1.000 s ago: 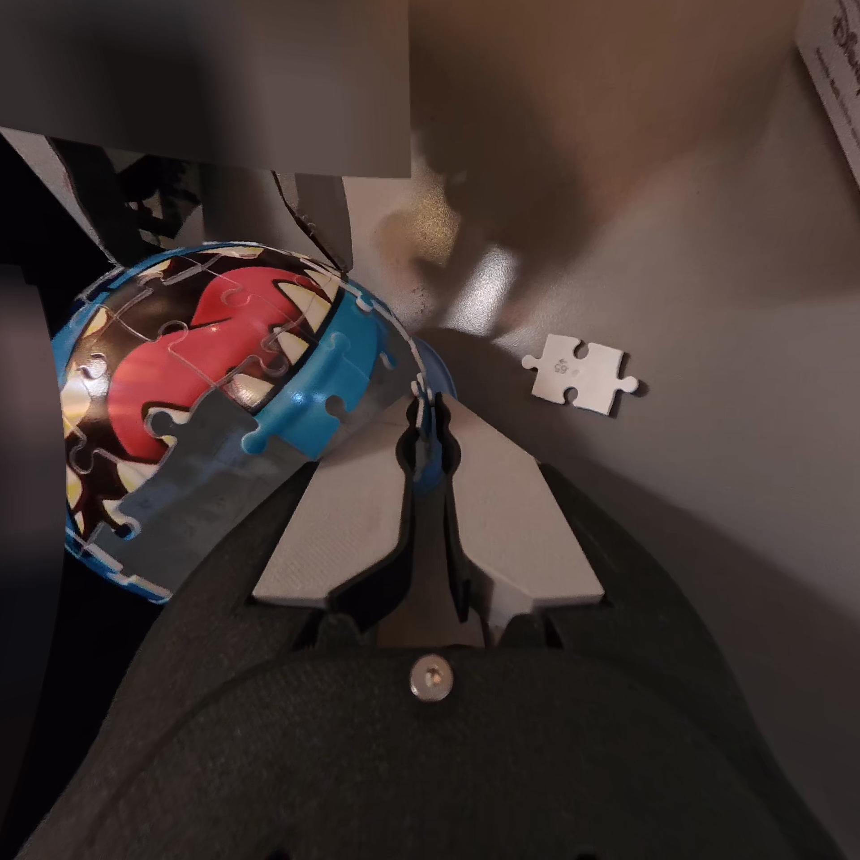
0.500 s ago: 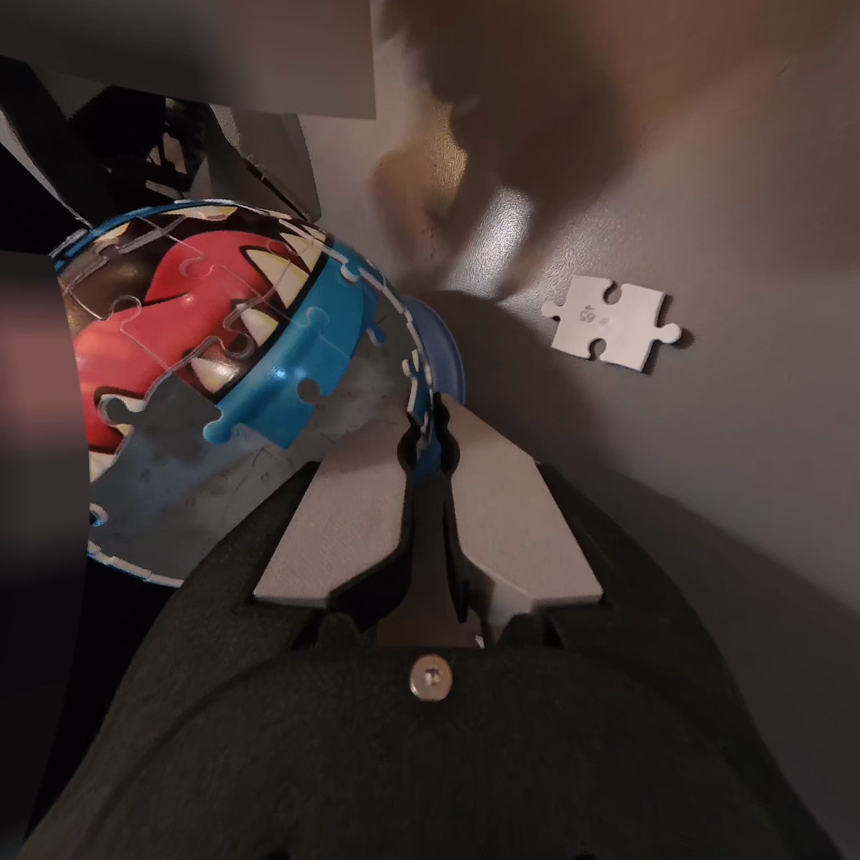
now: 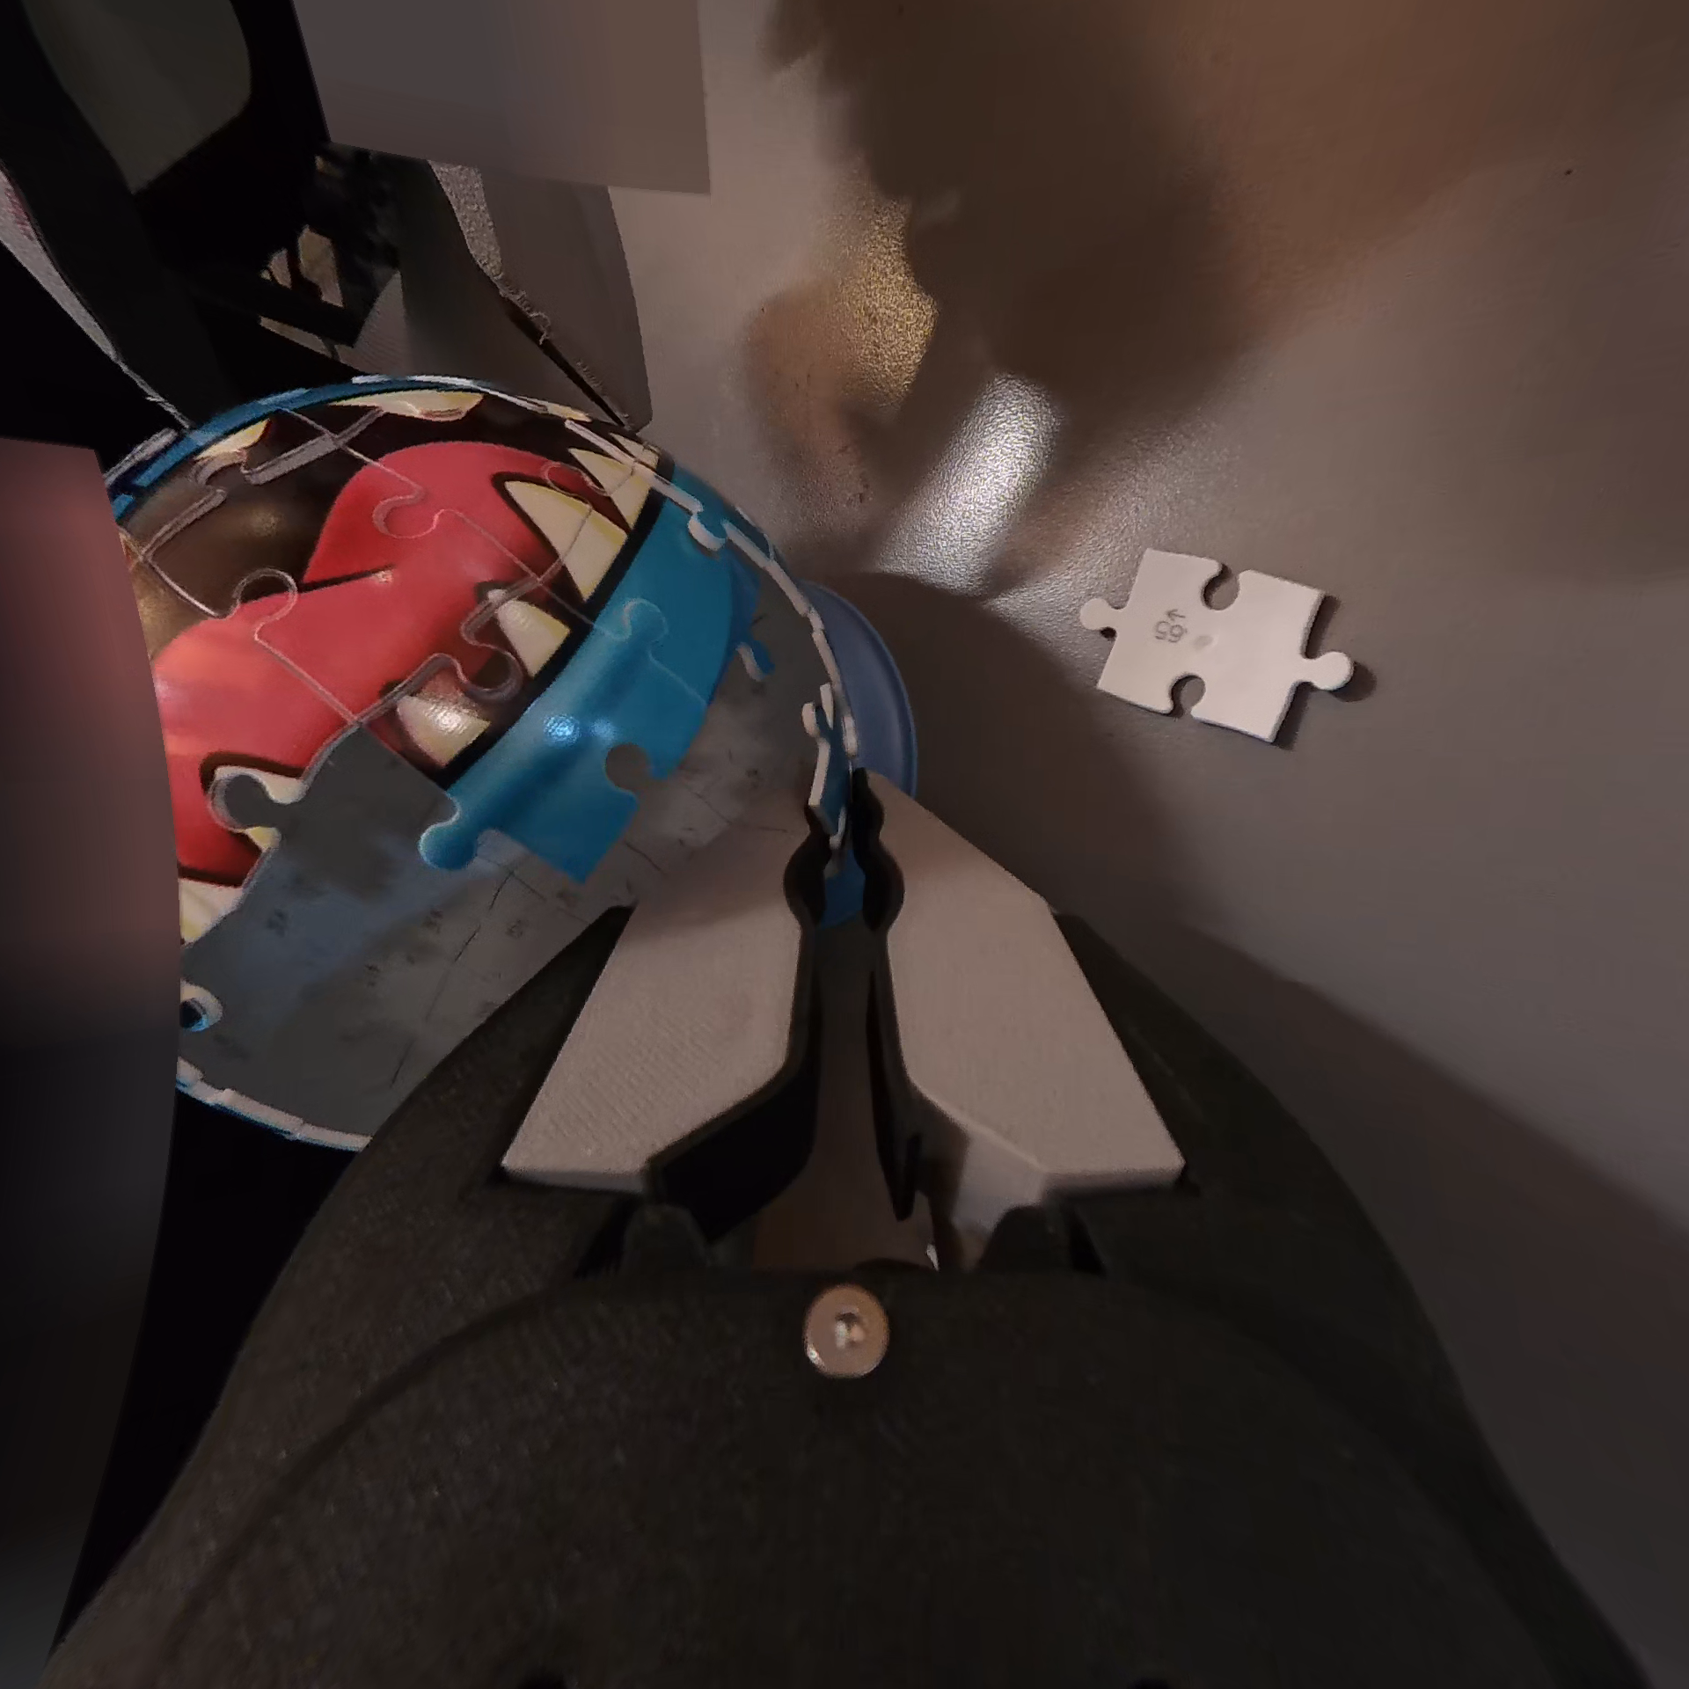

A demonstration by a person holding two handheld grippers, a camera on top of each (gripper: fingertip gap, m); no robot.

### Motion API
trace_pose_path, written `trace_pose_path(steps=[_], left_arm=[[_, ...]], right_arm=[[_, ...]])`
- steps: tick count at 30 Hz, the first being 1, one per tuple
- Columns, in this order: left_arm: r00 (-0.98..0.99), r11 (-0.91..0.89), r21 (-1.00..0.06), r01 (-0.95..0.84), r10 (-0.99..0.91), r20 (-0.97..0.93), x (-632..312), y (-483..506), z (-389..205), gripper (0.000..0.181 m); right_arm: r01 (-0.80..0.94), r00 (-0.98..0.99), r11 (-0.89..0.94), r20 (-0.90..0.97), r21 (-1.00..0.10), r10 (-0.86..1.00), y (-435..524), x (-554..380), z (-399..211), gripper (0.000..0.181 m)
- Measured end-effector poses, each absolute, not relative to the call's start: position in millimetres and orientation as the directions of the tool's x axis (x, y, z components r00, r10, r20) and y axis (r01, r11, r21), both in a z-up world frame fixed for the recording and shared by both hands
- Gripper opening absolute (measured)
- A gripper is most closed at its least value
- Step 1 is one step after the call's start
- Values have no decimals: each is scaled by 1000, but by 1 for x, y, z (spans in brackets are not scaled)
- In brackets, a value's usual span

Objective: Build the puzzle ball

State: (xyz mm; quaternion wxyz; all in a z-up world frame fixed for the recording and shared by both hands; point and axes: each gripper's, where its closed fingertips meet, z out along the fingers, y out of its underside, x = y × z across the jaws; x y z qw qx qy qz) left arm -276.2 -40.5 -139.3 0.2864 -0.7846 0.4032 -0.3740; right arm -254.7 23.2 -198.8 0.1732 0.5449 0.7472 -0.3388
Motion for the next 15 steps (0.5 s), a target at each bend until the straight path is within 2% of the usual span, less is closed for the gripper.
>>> trace_pose_path(steps=[15], left_arm=[[392,-516,-747,-419,-845,364,-277,-41,-142,81]], right_arm=[[938,-324,137,-662,-319,676,21,-258,-198,1]])
